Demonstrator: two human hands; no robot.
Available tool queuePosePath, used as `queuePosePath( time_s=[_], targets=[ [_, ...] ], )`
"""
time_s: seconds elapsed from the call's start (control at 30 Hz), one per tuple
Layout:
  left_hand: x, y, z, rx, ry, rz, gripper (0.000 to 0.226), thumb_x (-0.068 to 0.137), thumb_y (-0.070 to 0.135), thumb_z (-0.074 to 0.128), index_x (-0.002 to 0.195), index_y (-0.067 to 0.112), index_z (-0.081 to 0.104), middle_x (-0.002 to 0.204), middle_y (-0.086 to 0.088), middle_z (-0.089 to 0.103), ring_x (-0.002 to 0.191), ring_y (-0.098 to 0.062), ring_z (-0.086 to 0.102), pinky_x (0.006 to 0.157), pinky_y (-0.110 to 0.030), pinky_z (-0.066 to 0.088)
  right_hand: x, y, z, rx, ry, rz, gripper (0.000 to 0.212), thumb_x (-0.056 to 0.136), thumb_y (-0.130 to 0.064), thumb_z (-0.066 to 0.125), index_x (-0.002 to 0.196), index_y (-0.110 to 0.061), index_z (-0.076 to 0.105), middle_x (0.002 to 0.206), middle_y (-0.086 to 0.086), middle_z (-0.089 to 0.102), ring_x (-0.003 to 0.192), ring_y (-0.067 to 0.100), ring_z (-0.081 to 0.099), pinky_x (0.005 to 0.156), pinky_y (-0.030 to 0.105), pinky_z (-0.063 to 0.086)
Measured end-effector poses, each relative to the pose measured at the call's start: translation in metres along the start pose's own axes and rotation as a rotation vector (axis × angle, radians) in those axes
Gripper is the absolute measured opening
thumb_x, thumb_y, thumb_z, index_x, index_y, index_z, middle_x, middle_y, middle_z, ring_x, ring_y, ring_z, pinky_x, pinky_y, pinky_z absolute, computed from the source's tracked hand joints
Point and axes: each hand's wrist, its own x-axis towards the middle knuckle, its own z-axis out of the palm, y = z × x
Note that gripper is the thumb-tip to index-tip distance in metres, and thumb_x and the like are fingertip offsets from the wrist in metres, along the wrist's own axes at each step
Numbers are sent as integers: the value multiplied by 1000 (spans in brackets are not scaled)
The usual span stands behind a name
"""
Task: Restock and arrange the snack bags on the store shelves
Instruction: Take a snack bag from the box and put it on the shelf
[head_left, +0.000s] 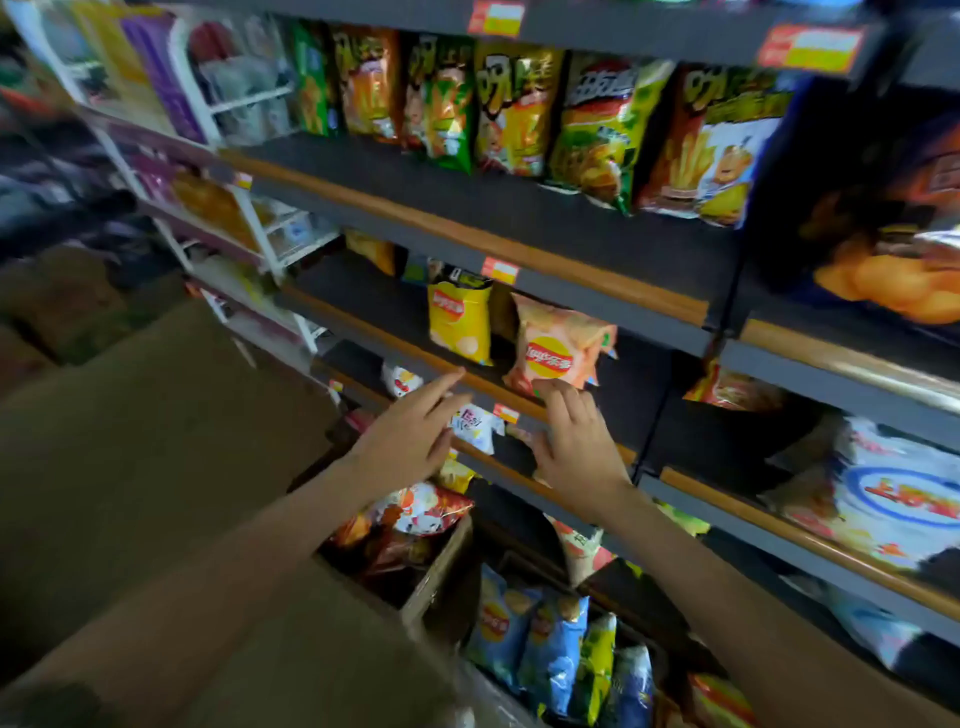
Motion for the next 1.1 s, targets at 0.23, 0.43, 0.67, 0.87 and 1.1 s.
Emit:
queuePosePath(
  time_s=[0.23,0.43,0.67,0.87,1.1],
  targets=[
    [-130,-163,36,16,-165,-491,45,82,24,45,116,2,63,124,-21,58,105,-36,63,82,-43,56,63,-74,148,22,-485,7,59,97,-22,45,149,-12,18,147,7,30,133,26,31,103,38,38],
    [-184,-284,117,-59,-284,-603,36,73,25,62,103,7,69,102,-15,67,81,-31,69,67,-37,57,118,-108,320,-98,-783,54,64,100,-36,43,150,-13,11,151,5,26,138,21,28,107,31,32],
    [-232,-395,239,-52,-365,-709,59,48,17,89,102,6,69,104,-14,68,78,-27,68,59,-30,55,137,-141,520,79,-934,84,67,94,-28,46,150,-8,16,149,13,31,133,30,35,105,35,32],
    [-271,-419,329,-177,-353,-779,69,72,27,78,131,0,52,129,-20,56,112,-34,59,89,-41,51,140,-172,640,305,-855,366,106,81,-44,69,152,-11,-4,157,10,10,144,28,10,115,40,15],
    [-304,-404,361,-219,-448,-721,98,68,43,80,144,1,33,139,-15,48,122,-29,51,103,-42,41,126,-177,669,193,-855,437,81,74,-34,73,141,-18,29,144,8,26,132,29,23,111,46,24]
  ],
)
